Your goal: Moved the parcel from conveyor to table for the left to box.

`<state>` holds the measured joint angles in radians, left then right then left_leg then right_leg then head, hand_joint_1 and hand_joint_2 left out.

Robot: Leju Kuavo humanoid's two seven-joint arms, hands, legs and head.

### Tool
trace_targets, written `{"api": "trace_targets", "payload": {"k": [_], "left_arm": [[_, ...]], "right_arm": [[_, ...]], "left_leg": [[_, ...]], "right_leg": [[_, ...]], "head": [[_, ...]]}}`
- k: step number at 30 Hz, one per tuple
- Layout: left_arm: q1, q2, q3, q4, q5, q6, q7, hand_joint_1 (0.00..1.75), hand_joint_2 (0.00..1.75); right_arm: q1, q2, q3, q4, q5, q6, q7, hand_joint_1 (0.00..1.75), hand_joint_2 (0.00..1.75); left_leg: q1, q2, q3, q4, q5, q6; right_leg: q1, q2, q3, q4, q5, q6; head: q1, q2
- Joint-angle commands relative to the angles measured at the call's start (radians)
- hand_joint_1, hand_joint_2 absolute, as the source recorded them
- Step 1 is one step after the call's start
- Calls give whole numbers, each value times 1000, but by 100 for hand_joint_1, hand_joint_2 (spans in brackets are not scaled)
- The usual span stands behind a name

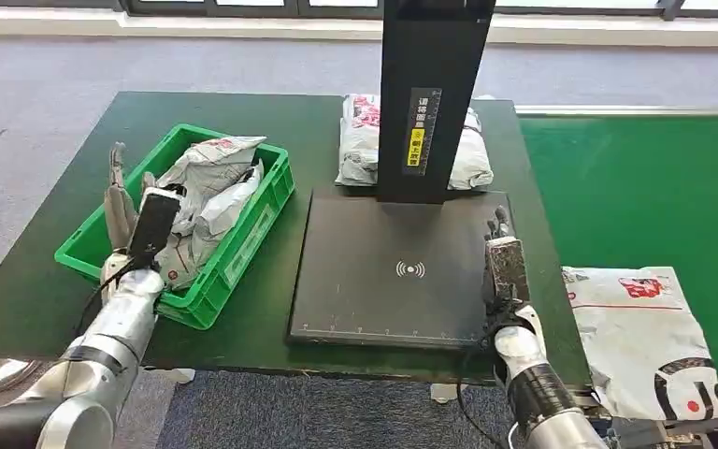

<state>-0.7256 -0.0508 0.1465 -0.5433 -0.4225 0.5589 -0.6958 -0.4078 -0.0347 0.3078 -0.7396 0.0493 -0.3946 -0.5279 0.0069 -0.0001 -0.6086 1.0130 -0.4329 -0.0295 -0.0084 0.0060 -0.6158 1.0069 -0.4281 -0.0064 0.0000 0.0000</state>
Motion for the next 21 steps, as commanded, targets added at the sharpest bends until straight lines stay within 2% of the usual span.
{"api": "trace_targets", "payload": {"k": [1, 4, 6, 8, 10, 11, 12, 15, 19, 21], "left_arm": [[70, -131, -166, -266, 206, 59, -2, 0, 0], [54, -183, -231, -226, 272, 25, -2, 0, 0], [35, -212, -269, -170, 300, -56, 6, 0, 0], [35, -212, -269, -170, 300, -56, 6, 0, 0], [35, -222, -276, -159, 297, -41, 1, 0, 0], [32, -217, -293, -149, 296, -68, 1, 0, 0], [33, -223, -322, -141, 283, -95, 5, 0, 175], [48, -269, -425, -112, 250, -161, 43, 0, 175], [71, -297, -526, -81, 247, -185, 79, 0, 175], [83, -296, -536, -63, 273, -191, 87, 0, 175]], "right_arm": [[-76, 6, -154, 222, 140, -182, 108, 0, 175], [-102, -7, -209, 301, 239, -270, 201, 0, 175], [-108, -13, -281, 320, 385, -304, 321, 0, 175], [-108, -13, -281, 320, 385, -304, 321, 0, 175], [-108, -11, -292, 325, 390, -304, 313, 0, 175], [-102, -11, -355, 308, 463, -304, 360, 0, 175], [-87, -3, -417, 277, 586, -304, 433, 0, 175], [-52, -24, -608, 259, 847, -304, 552, 0, 175], [-19, -84, -667, 296, 1047, -304, 690, 0, 175], [13, -88, -688, 255, 1121, -304, 740, 0, 175]], "left_leg": [[0, -3, 1, 0, 0, 2], [0, -7, 1, -1, 1, 3], [-1, -7, -1, 1, 1, 2], [-2, -11, 1, 0, 1, 3], [-2, -10, 0, 0, 1, 3], [-2, -9, -2, 1, 1, 4], [-2, -7, -1, 0, 1, 5], [-2, -8, 2, -2, 1, 5], [-2, -17, 2, -2, 3, 5], [-3, -17, 0, -1, 2, 6]], "right_leg": [[0, -4, 3, -1, -1, 1], [0, -7, 5, -3, -1, 2], [0, -7, 2, -1, -1, 2], [-1, -11, 5, -2, -2, 2], [0, -9, 4, -2, -1, 2], [0, -9, 2, -1, -1, 2], [0, -8, 3, -2, 0, 2], [-1, -8, 6, -4, -1, 3], [-1, -17, 8, -5, -2, 4], [-1, -17, 8, -4, -3, 6]], "head": [[0, 0], [0, 0], [0, 0], [0, 0], [0, 0], [0, 0], [0, 0], [0, 0], [0, 0], [0, 0]]}}
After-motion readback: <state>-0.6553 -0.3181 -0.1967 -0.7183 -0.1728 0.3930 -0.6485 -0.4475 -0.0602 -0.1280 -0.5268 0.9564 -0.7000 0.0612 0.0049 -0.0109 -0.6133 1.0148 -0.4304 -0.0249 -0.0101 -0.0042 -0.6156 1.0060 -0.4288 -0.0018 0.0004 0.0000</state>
